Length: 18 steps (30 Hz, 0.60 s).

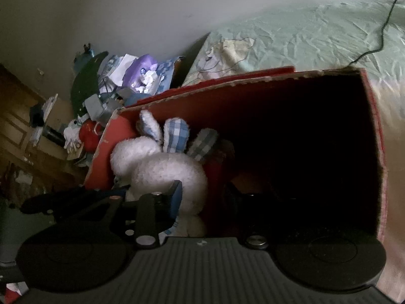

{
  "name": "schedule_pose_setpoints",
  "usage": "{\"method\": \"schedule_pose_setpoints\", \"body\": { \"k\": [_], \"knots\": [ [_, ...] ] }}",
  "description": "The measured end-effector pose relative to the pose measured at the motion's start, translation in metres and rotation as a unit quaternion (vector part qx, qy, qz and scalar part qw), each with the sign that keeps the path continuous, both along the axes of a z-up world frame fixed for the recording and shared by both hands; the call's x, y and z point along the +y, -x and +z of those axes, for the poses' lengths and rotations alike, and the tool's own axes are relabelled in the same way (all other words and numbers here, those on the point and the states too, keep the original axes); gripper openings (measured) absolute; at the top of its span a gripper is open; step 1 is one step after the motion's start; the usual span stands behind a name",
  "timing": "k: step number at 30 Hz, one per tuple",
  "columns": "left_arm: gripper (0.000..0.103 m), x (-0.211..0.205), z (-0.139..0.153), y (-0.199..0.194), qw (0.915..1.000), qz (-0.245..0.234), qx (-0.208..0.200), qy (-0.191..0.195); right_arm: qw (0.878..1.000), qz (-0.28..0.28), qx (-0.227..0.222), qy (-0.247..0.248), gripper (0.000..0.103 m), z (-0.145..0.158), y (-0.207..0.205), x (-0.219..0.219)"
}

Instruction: Organize objects

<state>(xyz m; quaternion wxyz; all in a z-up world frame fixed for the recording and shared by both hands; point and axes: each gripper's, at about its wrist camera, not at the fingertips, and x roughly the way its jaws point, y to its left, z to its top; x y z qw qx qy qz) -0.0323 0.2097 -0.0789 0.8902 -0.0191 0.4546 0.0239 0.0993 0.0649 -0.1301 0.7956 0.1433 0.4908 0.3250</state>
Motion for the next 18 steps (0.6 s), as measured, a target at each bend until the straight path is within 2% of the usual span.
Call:
{"method": "schedule_pose_setpoints", "body": {
  "k": [4,11,18],
  "knots": [
    [0.065,0.0,-0.002,-0.002,1.0,0.007,0.006,0.0,1.0,0.012,-0.005,-0.01,0.031,-0.001,0.002,0.001],
    [0.069,-0.005,-0.003,-0.005,0.9999,0.01,0.011,-0.007,1.0,0.003,0.015,-0.022,0.032,-0.004,0.0,-0.003],
    [0.073,-0.012,-0.004,-0.007,0.9995,0.008,0.016,-0.025,1.0,0.003,0.001,-0.015,0.035,-0.006,0.007,-0.003]
  ]
}}
